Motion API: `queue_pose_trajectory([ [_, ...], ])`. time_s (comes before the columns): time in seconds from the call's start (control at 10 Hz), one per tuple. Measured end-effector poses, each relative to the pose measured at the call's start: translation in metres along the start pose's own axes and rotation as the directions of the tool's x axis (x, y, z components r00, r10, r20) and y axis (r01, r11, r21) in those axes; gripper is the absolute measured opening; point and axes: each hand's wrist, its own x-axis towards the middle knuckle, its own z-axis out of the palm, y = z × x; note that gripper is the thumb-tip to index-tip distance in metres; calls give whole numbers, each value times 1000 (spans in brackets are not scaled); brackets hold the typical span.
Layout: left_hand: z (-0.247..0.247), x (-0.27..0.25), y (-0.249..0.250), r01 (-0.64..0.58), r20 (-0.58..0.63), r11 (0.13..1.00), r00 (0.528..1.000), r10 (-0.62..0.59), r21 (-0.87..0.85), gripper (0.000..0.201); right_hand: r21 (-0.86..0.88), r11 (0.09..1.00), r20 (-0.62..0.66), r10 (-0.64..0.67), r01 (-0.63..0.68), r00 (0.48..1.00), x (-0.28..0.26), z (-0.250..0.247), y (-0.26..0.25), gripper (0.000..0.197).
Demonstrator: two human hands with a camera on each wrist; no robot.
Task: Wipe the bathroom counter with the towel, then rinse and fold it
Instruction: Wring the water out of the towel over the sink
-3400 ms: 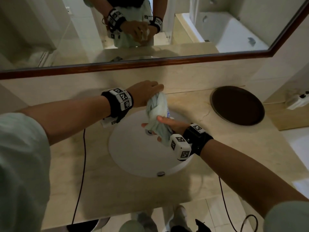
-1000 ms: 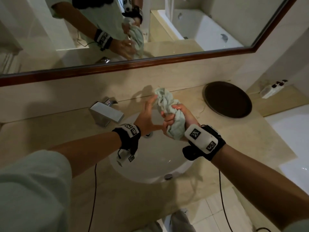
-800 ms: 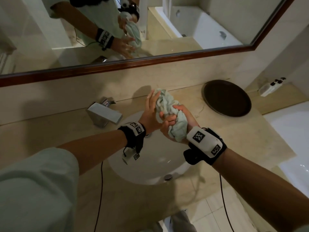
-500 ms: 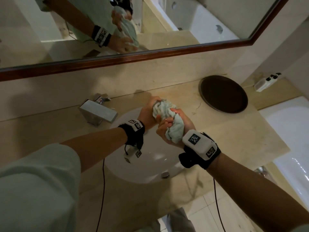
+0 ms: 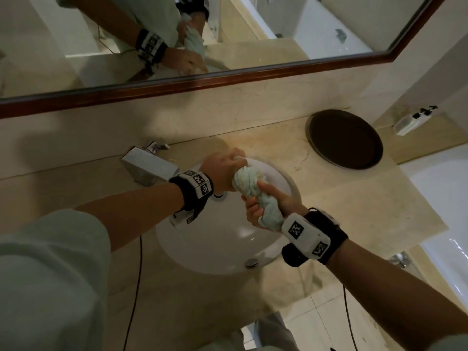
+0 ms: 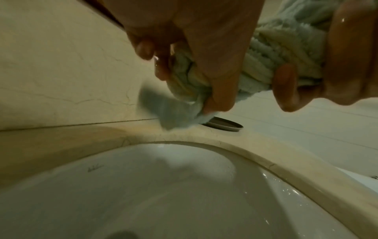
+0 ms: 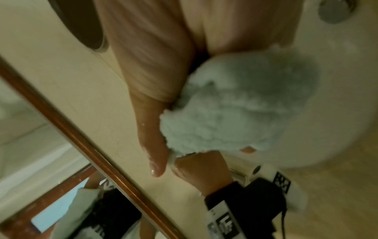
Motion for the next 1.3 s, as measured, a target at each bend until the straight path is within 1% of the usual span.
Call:
queue_pose_trajectory([
  [0.1,3,4,-2,46,183,992,981,-67,115,73,-266,964,-154,-72,28,985,-4,-4,-5,53],
  [0.2,-3,7,4,65,251,996,965,-76,53,71,-575,818,-289,-220,15,932,-9,-1,-4,17],
  [0.3,-16,12,13,98,303,995,949,-83,-35,52,-890,449,-306,-471,-73,827,-9,-2,-7,34],
  [0.4,-16,16,14,108,345,993,934,-88,-38,41,-934,-120,-176,-664,-336,727,2,-12,-15,81],
  [0.5,-17,20,18,139,427,990,896,-120,-14,40,-817,-313,-142,-705,-484,695,10,-14,-17,77],
  [0.6,-13,19,21,280,542,959,801,-255,38,39,-726,-470,15,-741,-502,672,9,-8,-20,62],
  [0.7,-11,17,23,358,637,931,702,-320,73,13,-677,-567,107,-707,-470,699,13,-12,-27,64],
  [0.8,-4,11,21,510,647,860,660,-383,-10,23,-617,-658,124,-624,-433,772,15,-8,-35,71],
  [0.9,-6,11,26,564,709,824,600,-370,-48,27,-619,-665,144,-619,-418,772,20,-17,-44,74],
  [1.0,-7,11,24,615,660,771,651,-375,-168,26,-710,-564,108,-679,-421,726,22,-15,-48,66],
  [1.1,-11,6,22,709,578,578,687,-440,-404,43,-764,-443,-16,-714,-470,700,16,-8,-53,66],
  [1.2,-17,7,19,725,651,430,682,-335,-538,27,-897,-250,-103,-685,-365,721,15,-14,-54,38],
  [1.3,-31,4,23,693,663,171,720,-205,-700,27,-910,414,-215,-486,6,847,5,-15,-42,28],
])
